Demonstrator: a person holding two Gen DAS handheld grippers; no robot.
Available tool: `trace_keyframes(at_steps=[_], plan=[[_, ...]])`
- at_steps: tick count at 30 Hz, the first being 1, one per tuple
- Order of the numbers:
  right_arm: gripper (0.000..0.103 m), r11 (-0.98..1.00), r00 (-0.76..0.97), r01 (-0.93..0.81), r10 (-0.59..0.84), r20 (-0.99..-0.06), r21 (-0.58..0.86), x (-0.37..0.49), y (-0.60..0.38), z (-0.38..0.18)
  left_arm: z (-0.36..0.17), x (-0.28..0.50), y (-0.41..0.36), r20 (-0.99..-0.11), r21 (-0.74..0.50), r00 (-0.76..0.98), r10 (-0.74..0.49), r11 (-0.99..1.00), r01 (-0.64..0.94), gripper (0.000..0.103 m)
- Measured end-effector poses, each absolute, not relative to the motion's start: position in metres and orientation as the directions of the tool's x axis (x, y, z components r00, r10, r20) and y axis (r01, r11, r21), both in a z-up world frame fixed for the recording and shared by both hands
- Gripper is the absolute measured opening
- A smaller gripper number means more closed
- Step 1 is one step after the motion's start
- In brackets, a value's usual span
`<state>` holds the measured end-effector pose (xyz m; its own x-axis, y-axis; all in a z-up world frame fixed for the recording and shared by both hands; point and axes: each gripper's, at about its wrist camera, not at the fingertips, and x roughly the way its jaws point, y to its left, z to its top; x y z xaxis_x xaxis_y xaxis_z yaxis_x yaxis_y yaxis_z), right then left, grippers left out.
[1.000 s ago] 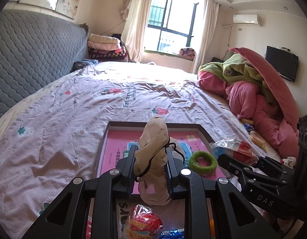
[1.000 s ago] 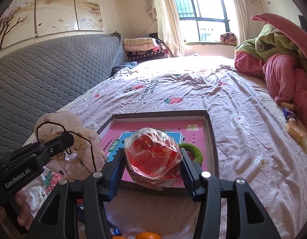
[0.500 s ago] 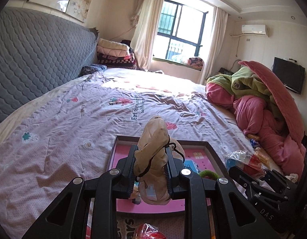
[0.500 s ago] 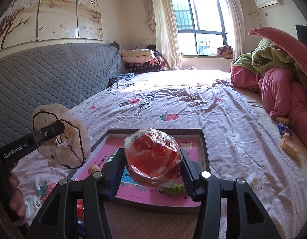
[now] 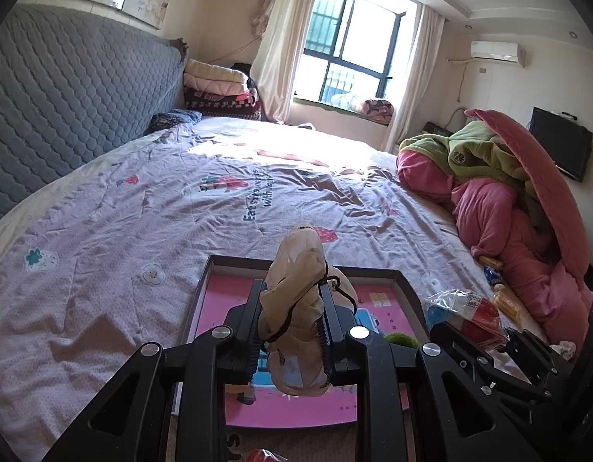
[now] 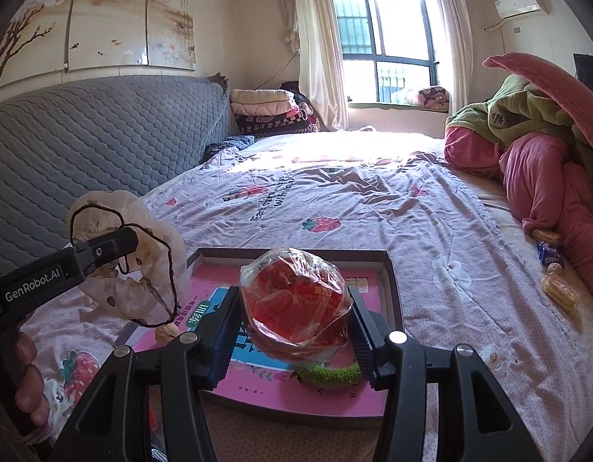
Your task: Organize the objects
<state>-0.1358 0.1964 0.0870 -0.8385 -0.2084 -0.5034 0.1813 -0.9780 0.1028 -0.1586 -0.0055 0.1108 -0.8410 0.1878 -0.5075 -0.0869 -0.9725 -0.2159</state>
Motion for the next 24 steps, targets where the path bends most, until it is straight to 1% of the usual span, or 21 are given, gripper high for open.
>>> trace_keyframes(at_steps=[3, 14, 17, 24], plan=[[0.053, -0.978, -0.844, 0.183, -0.206, -0.495, 0.096, -0.140, 0.194, 0.091, 0.111, -0.166, -0.005, -0.512, -0.204, -0.841, 0.177, -0.976, -0.082, 0.025], [0.052, -0.980, -0.855, 0.173, -0.200, -0.479, 0.100, -0.160, 0.197, 0.102, 0.109, -0.186, 0.001, -0.520, -0.221, -0.827, 0.215, -0.969, -0.113, 0.025], [0.052, -0.978, -0.848, 0.171, -0.207, -0.488, 0.119, -0.165, 0.201, 0.099, 0.103, -0.190, 0.003, -0.533, -0.228, -0.815, 0.227, -0.966, -0.120, 0.025], [0.052, -0.979, -0.833, 0.173, -0.202, -0.515, 0.104, -0.166, 0.201, 0.088, 0.087, -0.196, 0.009, -0.572, -0.222, -0.787, 0.233, -0.967, -0.124, 0.025]])
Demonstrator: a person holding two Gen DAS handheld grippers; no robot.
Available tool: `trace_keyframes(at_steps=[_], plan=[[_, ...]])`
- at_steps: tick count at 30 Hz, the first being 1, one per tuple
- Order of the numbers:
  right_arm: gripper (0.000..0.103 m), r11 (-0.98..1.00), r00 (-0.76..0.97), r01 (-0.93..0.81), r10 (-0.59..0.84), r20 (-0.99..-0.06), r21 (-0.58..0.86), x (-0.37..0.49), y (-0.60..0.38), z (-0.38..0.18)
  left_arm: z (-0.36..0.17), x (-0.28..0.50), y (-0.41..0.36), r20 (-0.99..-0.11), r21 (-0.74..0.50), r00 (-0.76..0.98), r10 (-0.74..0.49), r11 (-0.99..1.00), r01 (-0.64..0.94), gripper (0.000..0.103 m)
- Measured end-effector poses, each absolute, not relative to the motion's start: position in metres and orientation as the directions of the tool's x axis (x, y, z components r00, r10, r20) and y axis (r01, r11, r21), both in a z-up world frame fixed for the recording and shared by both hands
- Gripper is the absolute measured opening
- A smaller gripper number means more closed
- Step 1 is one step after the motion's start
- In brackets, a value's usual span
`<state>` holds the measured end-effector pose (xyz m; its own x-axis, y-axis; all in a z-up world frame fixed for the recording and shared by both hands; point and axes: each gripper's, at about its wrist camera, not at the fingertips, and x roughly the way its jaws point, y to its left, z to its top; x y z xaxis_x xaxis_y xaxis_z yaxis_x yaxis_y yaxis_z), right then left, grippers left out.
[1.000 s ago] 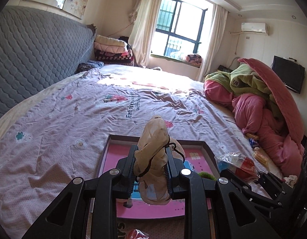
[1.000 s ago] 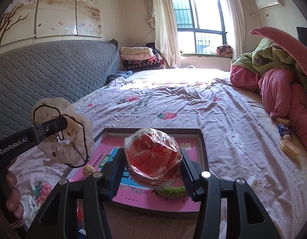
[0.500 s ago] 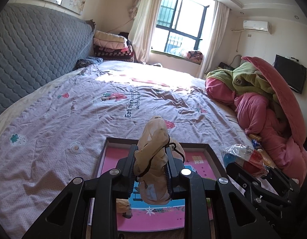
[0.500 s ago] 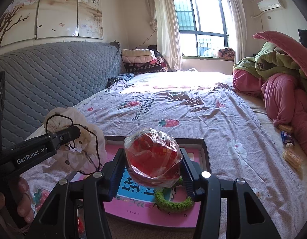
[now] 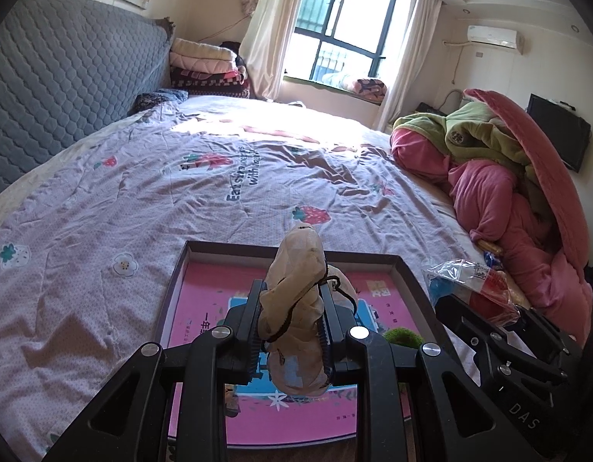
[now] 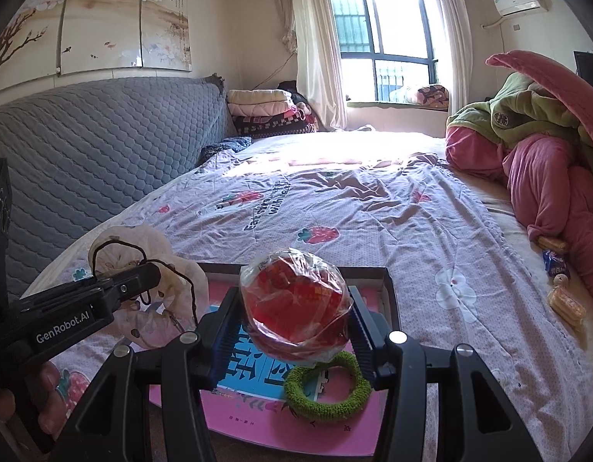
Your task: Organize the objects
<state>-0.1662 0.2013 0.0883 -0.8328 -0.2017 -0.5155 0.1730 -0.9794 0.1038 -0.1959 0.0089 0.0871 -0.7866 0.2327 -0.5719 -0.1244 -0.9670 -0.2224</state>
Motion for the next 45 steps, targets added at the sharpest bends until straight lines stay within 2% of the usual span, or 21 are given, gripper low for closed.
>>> trace_keyframes(at_steps=[10, 18, 45], plan=[[0.052, -0.977, -0.809, 0.200, -0.210, -0.550, 0.078, -0.162, 0.193, 0.074, 0.063, -0.204, 0.017, -0.647, -0.193, -0.730, 0.222, -0.973, -0.125, 0.025], [0.053, -0.973, -0.786, 0.220, -0.218, -0.578, 0.067, -0.162, 0.184, 0.062, 0.055, -0.209, 0.013, -0.665, -0.230, -0.704, 0.249, -0.965, -0.124, 0.025], [0.053, -0.962, -0.734, 0.273, -0.226, -0.641, 0.027, -0.165, 0.166, 0.039, 0.026, -0.222, 0.009, -0.751, -0.211, -0.616, 0.239, -0.970, -0.118, 0.026]])
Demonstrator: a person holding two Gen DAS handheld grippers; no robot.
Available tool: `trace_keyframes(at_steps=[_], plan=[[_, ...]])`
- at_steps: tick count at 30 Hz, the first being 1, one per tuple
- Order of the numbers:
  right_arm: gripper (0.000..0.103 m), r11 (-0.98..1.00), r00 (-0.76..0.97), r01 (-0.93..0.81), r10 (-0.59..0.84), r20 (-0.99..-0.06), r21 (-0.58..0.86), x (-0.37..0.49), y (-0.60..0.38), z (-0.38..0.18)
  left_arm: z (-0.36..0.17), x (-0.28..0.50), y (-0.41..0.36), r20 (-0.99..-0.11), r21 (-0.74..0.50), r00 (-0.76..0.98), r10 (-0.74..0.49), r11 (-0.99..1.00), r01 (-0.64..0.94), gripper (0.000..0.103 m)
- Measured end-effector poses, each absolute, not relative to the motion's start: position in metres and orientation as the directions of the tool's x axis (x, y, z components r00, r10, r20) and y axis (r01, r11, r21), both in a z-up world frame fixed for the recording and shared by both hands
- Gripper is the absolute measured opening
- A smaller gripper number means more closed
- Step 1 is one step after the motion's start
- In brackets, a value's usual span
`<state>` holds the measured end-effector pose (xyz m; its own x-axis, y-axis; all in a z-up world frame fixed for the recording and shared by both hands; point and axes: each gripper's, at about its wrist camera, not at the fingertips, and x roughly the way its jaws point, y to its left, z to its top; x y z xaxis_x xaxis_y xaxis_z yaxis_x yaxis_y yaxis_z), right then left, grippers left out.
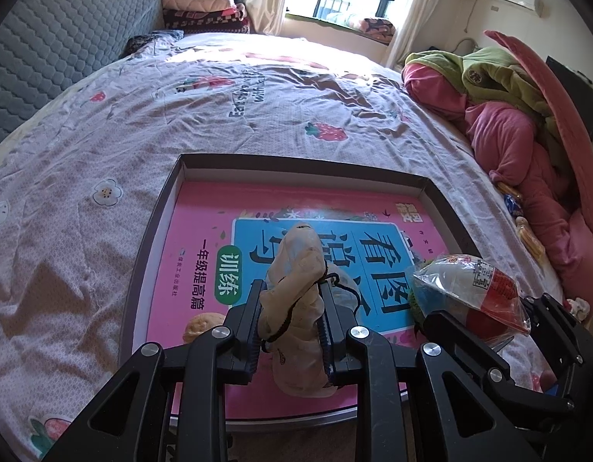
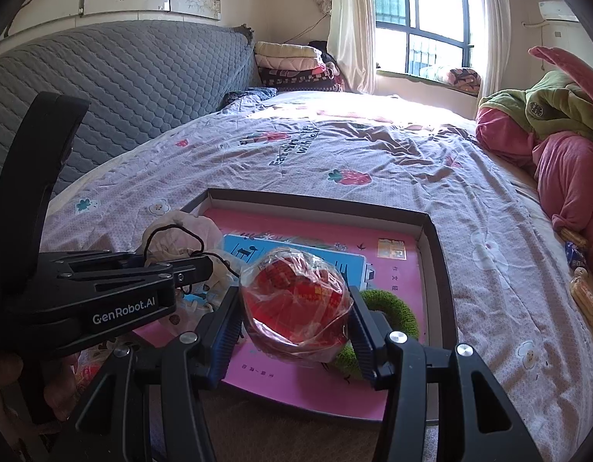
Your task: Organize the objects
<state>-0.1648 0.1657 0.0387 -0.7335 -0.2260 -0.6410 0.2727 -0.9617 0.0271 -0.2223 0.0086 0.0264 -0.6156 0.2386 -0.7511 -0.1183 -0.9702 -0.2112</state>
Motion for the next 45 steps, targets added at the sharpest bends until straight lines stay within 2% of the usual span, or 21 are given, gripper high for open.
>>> trace_keyframes(at_steps=[24, 38, 42, 45], plan=[[0.053, -0.953, -0.664, 0.302, -0.186, -0.724, -0.033, -0.172, 0.149, 0.007, 0.023, -0.221, 0.011, -0.764, -0.167, -0.611, 0.209, -0.978, -0.126, 0.026], [0.053, -0.949, -0.656, 0.314, -0.186, -0.732, -0.040, -0.172, 0.148, 0.005, 0.022, -0.222, 0.013, -0.777, -0.067, -0.615, 0.130, -0.990, -0.125, 0.026], [0.053, -0.948, -0.651, 0.316, -0.186, -0.736, -0.040, -0.172, 0.149, 0.005, 0.021, -0.222, 0.012, -0.783, -0.045, -0.612, 0.115, -0.991, -0.129, 0.029], [0.053, -0.948, -0.646, 0.315, -0.184, -0.740, -0.039, -0.172, 0.150, 0.006, 0.022, -0.223, 0.012, -0.787, -0.041, -0.607, 0.113, -0.990, -0.131, 0.036]])
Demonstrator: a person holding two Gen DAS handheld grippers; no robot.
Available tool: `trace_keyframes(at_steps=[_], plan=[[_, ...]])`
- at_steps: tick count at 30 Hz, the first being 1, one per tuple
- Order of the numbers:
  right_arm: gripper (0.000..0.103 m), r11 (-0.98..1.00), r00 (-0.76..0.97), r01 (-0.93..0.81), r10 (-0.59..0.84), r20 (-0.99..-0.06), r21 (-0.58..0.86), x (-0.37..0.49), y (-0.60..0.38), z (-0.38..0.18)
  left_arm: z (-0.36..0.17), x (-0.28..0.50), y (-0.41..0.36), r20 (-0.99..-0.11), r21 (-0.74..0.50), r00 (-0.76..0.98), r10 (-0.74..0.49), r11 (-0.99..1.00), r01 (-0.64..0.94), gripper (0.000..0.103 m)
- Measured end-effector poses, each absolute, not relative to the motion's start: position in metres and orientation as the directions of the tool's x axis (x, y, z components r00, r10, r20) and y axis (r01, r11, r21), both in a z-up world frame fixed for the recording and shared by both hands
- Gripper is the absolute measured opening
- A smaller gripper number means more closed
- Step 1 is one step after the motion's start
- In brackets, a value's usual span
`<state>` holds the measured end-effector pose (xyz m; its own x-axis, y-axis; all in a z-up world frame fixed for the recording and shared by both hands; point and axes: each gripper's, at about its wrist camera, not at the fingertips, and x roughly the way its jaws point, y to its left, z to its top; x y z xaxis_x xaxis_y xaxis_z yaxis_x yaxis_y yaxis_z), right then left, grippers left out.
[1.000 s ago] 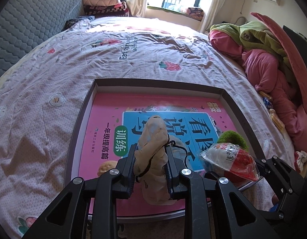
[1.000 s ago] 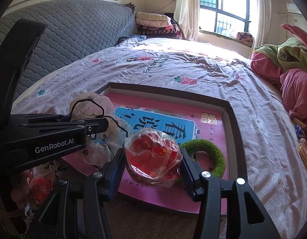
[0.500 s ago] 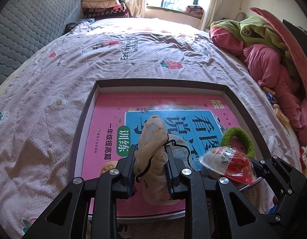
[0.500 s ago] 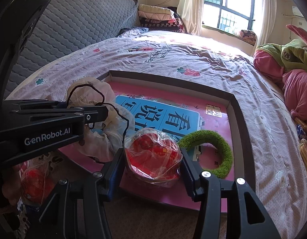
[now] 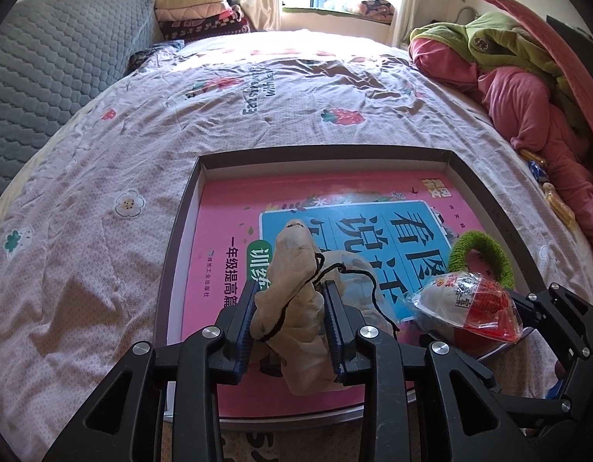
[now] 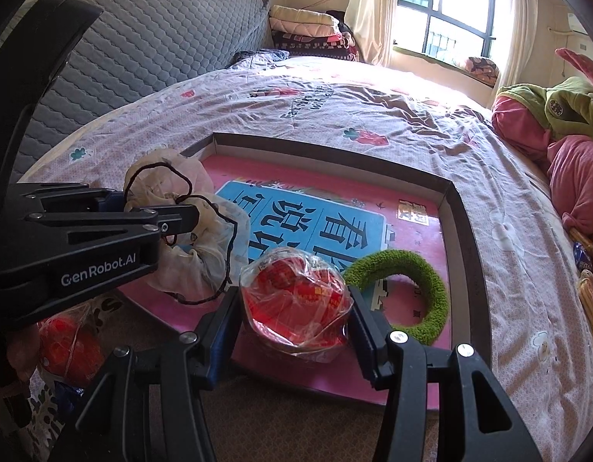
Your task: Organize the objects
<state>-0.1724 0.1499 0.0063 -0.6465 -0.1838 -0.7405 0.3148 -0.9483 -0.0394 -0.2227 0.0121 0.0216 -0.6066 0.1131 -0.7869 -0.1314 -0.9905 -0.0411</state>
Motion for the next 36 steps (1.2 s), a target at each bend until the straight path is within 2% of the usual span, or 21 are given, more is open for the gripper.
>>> trace_keyframes(at_steps=[4, 11, 19, 36], plan=[[0.053, -0.949, -0.645, 0.311, -0.176, -0.744, -0.045, -0.173, 0.150, 0.006, 0.021, -0.222, 0.013, -0.792, -0.013, -0.604, 0.092, -0.991, -0.134, 0.046], [0.054, -0.951, -0.644, 0.305, -0.166, -0.747, -0.052, -0.172, 0.151, 0.007, 0.022, -0.220, 0.012, -0.789, 0.009, -0.610, 0.072, -0.992, -0.128, 0.050], [0.059, -0.955, -0.642, 0.291, -0.157, -0.750, -0.049, -0.173, 0.155, 0.008, 0.028, -0.219, 0.010, -0.772, 0.006, -0.632, 0.067, -0.994, -0.112, 0.060], [0.062, -0.967, -0.664, 0.251, -0.134, -0.735, -0.050, -0.171, 0.170, 0.017, 0.037, -0.217, -0.002, -0.748, 0.001, -0.663, 0.042, -0.998, -0.064, 0.063]])
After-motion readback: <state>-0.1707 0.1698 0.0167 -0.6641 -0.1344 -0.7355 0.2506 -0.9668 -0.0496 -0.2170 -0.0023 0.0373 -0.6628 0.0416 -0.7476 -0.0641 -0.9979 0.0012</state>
